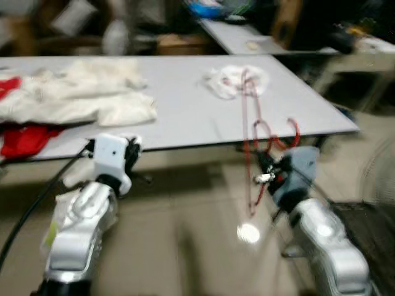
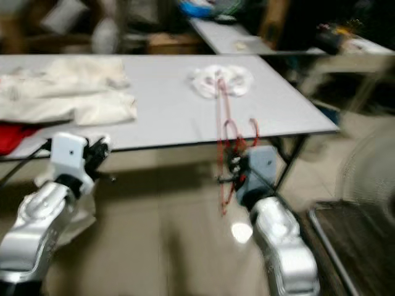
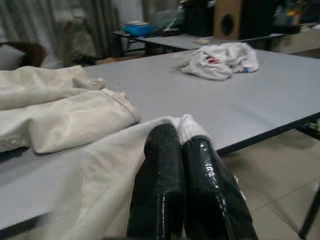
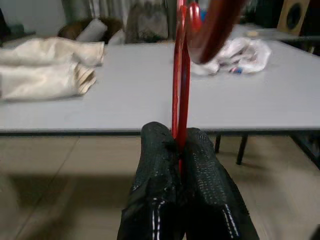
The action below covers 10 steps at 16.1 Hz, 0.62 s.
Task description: Hang hanger
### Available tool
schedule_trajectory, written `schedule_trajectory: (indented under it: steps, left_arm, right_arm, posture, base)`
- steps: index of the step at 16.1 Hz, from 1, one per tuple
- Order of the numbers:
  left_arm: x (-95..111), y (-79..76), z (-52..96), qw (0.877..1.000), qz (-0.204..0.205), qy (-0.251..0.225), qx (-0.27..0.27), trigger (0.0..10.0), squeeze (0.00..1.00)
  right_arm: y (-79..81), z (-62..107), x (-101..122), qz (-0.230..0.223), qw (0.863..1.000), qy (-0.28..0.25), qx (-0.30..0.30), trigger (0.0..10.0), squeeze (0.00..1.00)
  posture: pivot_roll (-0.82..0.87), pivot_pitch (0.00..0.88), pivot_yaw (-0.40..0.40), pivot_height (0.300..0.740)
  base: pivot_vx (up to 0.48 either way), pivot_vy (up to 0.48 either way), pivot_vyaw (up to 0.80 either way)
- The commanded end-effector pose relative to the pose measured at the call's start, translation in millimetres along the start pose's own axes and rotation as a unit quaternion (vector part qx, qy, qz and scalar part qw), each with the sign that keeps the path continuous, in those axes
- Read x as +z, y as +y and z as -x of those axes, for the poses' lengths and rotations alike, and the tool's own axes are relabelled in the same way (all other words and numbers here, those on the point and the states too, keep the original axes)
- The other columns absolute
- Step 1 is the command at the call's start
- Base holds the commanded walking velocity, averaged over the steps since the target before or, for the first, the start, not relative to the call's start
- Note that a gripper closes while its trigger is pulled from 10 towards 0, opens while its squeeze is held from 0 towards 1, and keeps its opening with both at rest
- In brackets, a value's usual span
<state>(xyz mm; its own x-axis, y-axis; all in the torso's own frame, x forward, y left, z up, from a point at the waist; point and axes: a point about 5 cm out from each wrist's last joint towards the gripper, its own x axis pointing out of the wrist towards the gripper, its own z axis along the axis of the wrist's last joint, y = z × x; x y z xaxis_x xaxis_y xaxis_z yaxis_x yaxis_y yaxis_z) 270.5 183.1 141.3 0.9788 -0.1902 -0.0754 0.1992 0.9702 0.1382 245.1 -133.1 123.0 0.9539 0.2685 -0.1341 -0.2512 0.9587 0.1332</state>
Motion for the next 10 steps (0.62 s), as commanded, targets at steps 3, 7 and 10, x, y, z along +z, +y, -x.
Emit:
schedule_trajectory:
  steps: [3, 7, 10]
  left_arm:
    - [6.4, -4.3, -1.9, 1.000, 0.001, -0.013, -0.015, 10.0, 0.00]
    - [6.0, -1.6, 0.7, 1.000, -0.003, -0.009, -0.011, 10.0, 0.00]
    - [7.0, -1.5, 1.8, 1.000, -0.002, -0.014, -0.008, 10.0, 0.00]
  right_arm:
    - [-3.0, -1.8, 6.1, 0.006, 1.000, -0.013, 0.000, 10.0, 0.00]
    - [-0.3, -3.8, 4.2, 0.004, 1.000, -0.011, 0.009, 10.0, 0.00]
    - [-0.9, -6.2, 5.3, 0.012, 1.000, -0.009, 0.019, 10.0, 0.00]
  posture:
    - [-0.02, 0.000, -0.033, 0.740]
    - [0.00, 0.000, -0.038, 0.740]
    - [0.00, 0.000, -0.041, 0.740]
  base:
    - [0.000, 0.444, 0.00]
    - [0.000, 0.444, 0.00]
    - [0.000, 0.297, 0.00]
